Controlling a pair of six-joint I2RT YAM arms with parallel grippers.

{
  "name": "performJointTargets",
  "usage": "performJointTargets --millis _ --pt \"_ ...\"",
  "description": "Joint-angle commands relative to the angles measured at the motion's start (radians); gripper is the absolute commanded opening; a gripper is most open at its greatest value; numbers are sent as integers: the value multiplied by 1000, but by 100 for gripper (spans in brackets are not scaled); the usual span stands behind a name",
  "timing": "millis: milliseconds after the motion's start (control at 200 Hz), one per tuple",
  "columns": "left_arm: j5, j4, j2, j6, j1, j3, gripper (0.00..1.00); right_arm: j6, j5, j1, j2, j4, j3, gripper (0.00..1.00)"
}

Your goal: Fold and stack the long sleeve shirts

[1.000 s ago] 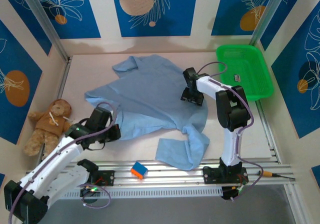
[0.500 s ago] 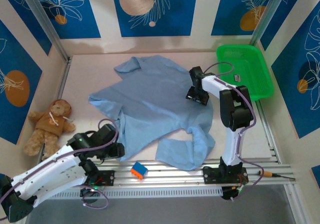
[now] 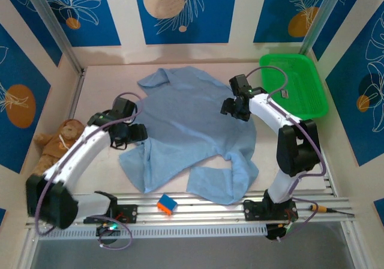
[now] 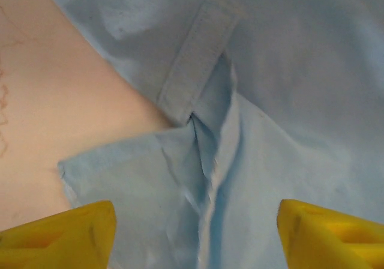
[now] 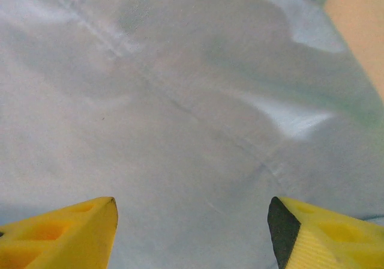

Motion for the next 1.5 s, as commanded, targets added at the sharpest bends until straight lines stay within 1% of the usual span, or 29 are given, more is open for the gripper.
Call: performJointTargets --millis 0,65,175,275,320,415,485,560,620,695,750,790,820,920,1060,1141,1301,1381,1456,1471,1496 --pt "94 107 87 133 47 8 66 -29 -31 17 22 -11 -19 68" --pt "135 156 128 131 78 -8 63 -24 -44 20 44 -3 -25 68" --pt "194 255 139 115 87 -44 65 -22 -38 30 87 7 -19 68" --pt "260 298 190 108 87 -45 66 -19 -30 31 147 0 7 68" --pt "252 293 216 115 85 -36 65 -17 -24 29 170 -3 19 68" --pt "201 262 252 134 85 -28 60 -12 -15 29 217 -8 40 67" --pt "171 253 262 148 85 -36 58 -10 -9 26 248 -12 55 67" --pt "174 263 279 157 83 -45 57 -5 1 21 276 -11 67 67" --pt "200 286 289 156 80 -52 53 4 19 17 299 -18 81 67" --pt "214 291 300 154 70 -52 43 32 41 3 327 -40 100 66" --pt "206 282 293 157 70 -60 30 51 41 -9 343 -44 106 65" --pt "187 267 278 161 72 -73 18 62 51 -16 353 -54 115 64" --pt "171 252 262 162 76 -84 13 66 64 -18 359 -64 123 64" --pt "115 225 156 144 92 -163 9 88 76 -32 362 -80 132 64" --pt "78 204 -22 58 101 -290 6 107 84 -40 359 -86 129 64" --pt "83 196 -153 -22 100 -363 6 114 83 -44 357 -91 126 64" --pt "61 100 -438 -204 99 -465 10 114 80 -55 352 -92 125 64" --pt "58 37 -533 -265 98 -478 24 111 79 -57 345 -91 126 64" --pt "48 -19 -585 -297 95 -470 34 106 82 -60 330 -86 121 64" --pt "44 -31 -596 -299 95 -465 37 106 82 -61 325 -85 120 65" --pt "34 -48 -610 -305 95 -452 46 105 81 -62 317 -84 117 65"
